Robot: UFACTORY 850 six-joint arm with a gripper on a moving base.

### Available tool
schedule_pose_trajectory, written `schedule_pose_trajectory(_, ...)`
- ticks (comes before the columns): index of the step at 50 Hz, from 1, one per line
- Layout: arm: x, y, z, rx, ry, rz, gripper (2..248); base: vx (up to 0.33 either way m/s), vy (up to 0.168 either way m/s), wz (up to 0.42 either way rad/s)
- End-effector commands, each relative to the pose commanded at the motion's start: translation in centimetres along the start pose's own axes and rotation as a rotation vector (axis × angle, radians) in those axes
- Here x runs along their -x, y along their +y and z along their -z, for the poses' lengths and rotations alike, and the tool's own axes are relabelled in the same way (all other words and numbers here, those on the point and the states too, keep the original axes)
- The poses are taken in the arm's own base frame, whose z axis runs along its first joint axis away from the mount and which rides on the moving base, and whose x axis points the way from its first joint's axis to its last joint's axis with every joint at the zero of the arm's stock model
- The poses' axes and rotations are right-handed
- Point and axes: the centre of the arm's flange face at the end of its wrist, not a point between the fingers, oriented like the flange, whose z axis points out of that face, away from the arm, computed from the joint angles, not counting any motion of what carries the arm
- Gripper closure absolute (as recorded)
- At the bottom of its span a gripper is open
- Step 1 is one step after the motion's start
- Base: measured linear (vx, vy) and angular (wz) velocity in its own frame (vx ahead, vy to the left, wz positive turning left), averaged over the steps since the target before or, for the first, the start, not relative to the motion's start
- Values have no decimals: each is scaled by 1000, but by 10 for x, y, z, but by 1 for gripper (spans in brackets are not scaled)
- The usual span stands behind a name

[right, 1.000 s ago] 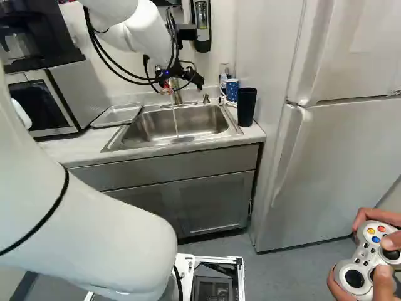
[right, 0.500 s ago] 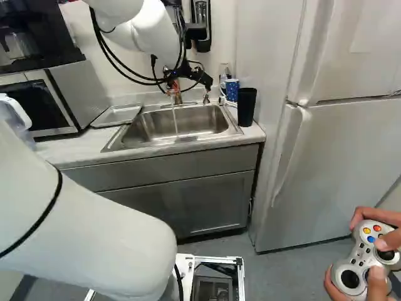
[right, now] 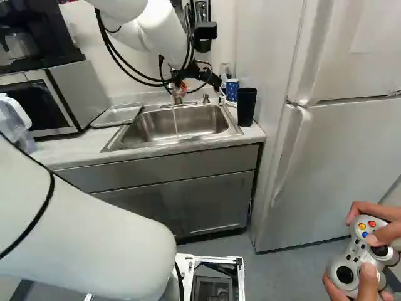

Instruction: Rinse the cup and place it in the tray

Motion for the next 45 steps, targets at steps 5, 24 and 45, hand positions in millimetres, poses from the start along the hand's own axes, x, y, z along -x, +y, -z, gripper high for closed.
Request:
schedule_pose_trajectory(5,1,6,1,11,2,-9,3,0,0,0)
schedule_pose_trajectory(24,3,29,6,54,8,-43,3,0,0,0)
schedule_pose_trajectory(45,7,50,12,96,13,-75,3,0,0,0)
